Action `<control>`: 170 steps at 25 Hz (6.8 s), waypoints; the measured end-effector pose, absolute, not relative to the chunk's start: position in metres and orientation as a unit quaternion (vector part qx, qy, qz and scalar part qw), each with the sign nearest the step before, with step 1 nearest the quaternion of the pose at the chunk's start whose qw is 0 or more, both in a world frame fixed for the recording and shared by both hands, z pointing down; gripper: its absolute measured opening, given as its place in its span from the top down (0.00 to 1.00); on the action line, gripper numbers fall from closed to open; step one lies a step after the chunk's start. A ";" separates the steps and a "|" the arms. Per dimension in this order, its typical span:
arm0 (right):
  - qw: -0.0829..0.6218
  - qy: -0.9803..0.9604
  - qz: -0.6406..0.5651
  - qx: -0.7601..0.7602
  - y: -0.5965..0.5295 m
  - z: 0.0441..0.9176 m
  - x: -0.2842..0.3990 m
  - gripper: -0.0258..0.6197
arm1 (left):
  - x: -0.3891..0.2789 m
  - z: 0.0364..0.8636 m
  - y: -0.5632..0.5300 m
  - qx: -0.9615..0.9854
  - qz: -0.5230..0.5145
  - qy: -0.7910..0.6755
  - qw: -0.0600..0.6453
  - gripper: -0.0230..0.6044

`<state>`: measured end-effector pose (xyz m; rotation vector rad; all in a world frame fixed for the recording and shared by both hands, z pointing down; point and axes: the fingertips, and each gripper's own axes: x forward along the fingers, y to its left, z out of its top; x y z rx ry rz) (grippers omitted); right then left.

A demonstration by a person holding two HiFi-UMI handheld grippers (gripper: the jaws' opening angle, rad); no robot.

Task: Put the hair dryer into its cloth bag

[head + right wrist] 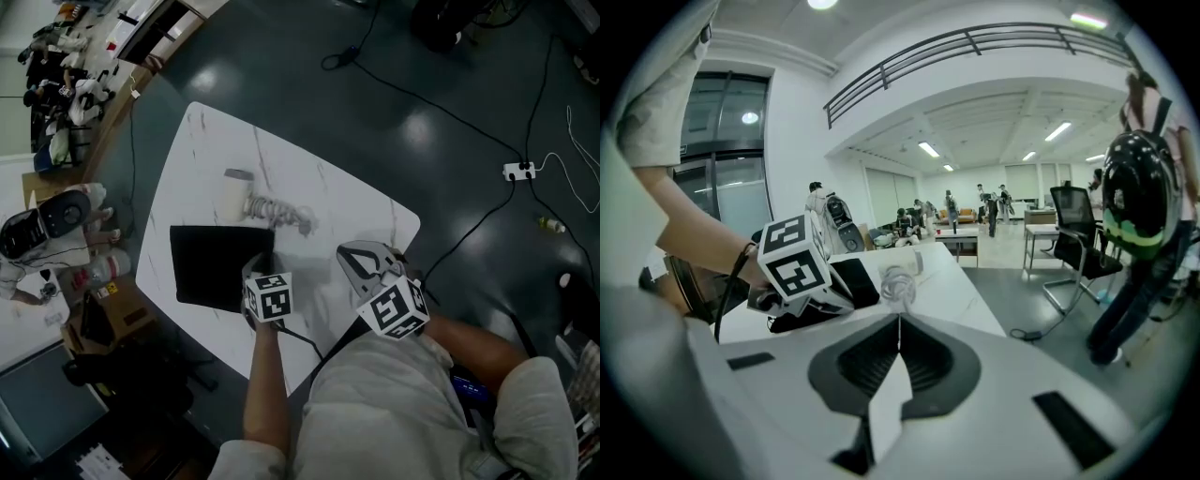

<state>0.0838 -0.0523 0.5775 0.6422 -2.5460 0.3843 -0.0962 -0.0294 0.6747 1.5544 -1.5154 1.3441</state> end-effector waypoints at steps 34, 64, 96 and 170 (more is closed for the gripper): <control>0.264 -0.936 0.126 0.198 -0.036 0.589 0.062 0.94 | -0.095 0.659 -0.021 0.672 0.297 -0.556 0.387 0.92; 0.258 -0.948 0.096 0.158 -0.053 0.576 0.021 0.93 | -0.120 0.594 -0.029 0.678 0.288 -0.582 0.344 0.94; 0.463 -0.884 0.003 0.063 -0.106 0.644 -0.082 0.50 | -0.232 0.552 -0.051 0.609 0.217 -0.666 0.372 0.94; 0.377 -0.885 -0.259 -0.090 0.001 0.588 -0.012 0.62 | -0.171 0.581 -0.060 0.654 0.314 -0.578 0.373 0.94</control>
